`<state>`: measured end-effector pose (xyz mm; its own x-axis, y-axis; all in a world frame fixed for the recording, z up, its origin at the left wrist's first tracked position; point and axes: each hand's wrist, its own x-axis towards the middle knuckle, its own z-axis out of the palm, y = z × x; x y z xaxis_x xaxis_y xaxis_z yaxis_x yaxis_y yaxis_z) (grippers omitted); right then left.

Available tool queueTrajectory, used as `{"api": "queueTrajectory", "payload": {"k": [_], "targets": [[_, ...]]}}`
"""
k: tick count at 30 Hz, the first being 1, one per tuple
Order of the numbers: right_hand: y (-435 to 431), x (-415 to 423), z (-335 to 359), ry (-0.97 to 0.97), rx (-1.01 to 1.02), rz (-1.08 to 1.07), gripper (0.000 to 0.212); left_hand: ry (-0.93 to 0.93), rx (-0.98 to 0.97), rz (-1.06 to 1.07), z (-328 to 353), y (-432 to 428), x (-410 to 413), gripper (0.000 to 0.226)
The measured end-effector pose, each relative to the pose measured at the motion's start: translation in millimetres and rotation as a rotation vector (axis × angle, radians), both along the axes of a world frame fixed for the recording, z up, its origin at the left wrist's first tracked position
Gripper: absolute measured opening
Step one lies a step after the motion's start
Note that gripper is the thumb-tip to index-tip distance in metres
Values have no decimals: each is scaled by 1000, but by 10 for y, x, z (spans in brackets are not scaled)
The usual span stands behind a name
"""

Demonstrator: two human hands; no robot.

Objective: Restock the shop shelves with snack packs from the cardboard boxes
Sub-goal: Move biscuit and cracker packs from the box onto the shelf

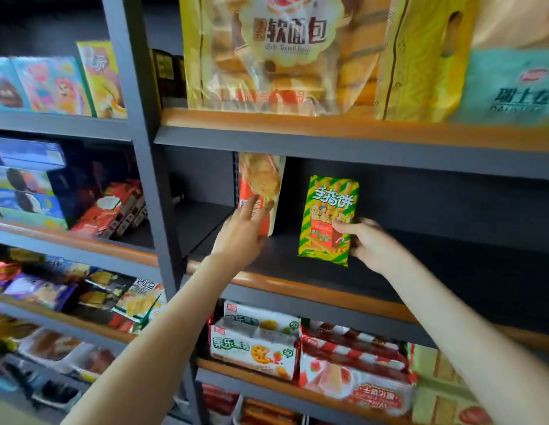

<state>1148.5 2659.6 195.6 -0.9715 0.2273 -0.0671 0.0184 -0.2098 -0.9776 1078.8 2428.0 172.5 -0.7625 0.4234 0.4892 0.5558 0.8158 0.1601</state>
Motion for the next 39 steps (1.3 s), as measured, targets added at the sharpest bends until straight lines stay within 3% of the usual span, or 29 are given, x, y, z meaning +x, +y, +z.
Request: {"api": "queueTrajectory", "payload": {"k": [3,7,12,21,26,29,31,33,36,39], "targets": [[96,-332,-65,-17,33,-18,25,131,-239,100,-3,69,-351,85],[228,-814,-161,-15,23,8,39,411,-369,131,-4,199,-729,109],[268,-1373,-286,28,87,-61,48,673,-508,23,-15,263,-1182,87],[214,-1980,-520,14,377,-67,51,725,-333,-43,-179,266,-1603,87],[2,-2078,-555,69,585,-212,42,761,-237,-80,-240,110,-1730,117],[-49,-2076,-532,60,655,-253,46,478,198,6,-244,95,-1725,121],[-53,-2055,-538,50,660,-269,54,146,620,-3,-182,131,-1700,129],[-78,-2025,-545,21,646,-334,74,-218,917,-137,-111,145,-1718,135],[-198,-1919,-528,38,760,-576,80,-521,978,-239,-137,120,-1804,119],[-412,-1835,-494,238,925,-615,59,-533,1002,-234,-220,101,-1859,102]]}}
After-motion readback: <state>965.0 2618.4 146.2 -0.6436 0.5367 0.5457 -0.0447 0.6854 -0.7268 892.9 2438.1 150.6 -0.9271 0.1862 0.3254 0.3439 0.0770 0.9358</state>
